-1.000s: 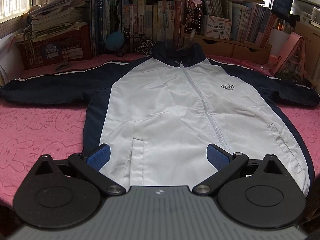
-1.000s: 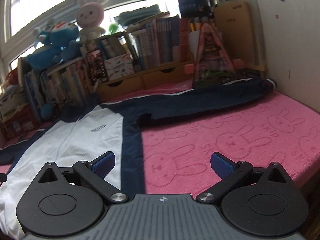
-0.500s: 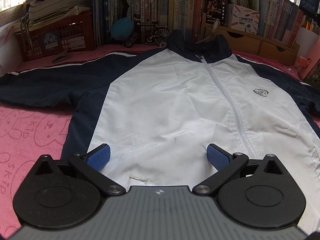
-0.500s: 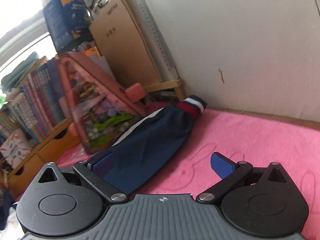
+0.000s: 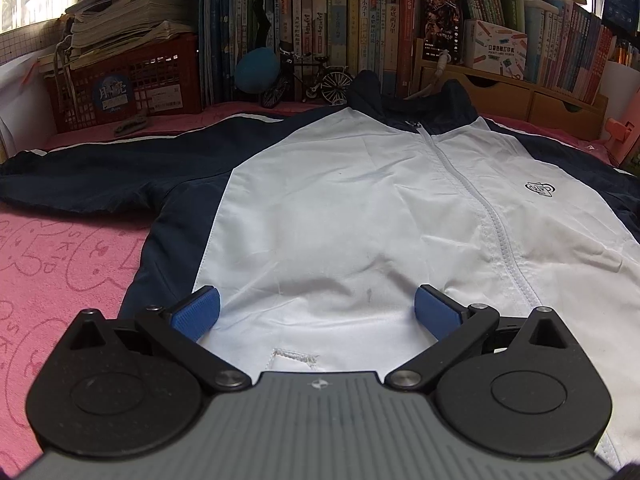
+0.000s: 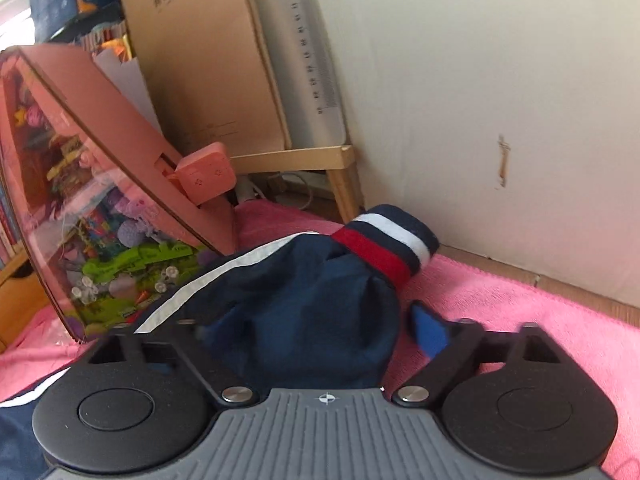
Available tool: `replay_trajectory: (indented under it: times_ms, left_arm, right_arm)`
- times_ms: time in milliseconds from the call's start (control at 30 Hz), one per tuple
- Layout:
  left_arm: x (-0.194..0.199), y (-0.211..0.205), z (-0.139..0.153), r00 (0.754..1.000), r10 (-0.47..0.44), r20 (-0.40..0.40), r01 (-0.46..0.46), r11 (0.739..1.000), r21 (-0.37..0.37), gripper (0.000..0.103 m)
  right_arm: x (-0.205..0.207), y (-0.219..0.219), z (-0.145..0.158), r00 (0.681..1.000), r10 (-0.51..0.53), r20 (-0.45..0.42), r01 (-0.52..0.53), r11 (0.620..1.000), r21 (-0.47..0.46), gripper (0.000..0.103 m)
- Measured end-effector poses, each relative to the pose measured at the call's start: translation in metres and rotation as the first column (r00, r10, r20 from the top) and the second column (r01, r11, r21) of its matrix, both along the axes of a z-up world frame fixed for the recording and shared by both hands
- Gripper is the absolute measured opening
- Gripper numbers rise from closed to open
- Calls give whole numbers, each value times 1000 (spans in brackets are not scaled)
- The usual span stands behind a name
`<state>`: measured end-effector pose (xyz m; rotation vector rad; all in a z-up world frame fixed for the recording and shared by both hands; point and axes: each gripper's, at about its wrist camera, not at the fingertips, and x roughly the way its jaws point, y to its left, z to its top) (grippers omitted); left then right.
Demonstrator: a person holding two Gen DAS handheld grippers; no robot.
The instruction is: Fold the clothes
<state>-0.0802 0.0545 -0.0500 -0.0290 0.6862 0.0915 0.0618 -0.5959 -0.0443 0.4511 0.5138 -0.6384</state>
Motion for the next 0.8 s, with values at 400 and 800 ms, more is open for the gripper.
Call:
replay_trajectory:
  times_ms: [400, 800]
  left_arm:
    - [-3, 2, 2, 1000, -2, -1, 2, 1000, -4, 103]
    - [-113, 8, 39, 999, -37, 8, 37, 999, -23, 103]
  right_arm:
    - [-26, 39, 11, 991, 99, -87, -106, 991, -85, 74]
    - [-202, 226, 64, 846, 499, -185, -531, 818, -222, 89]
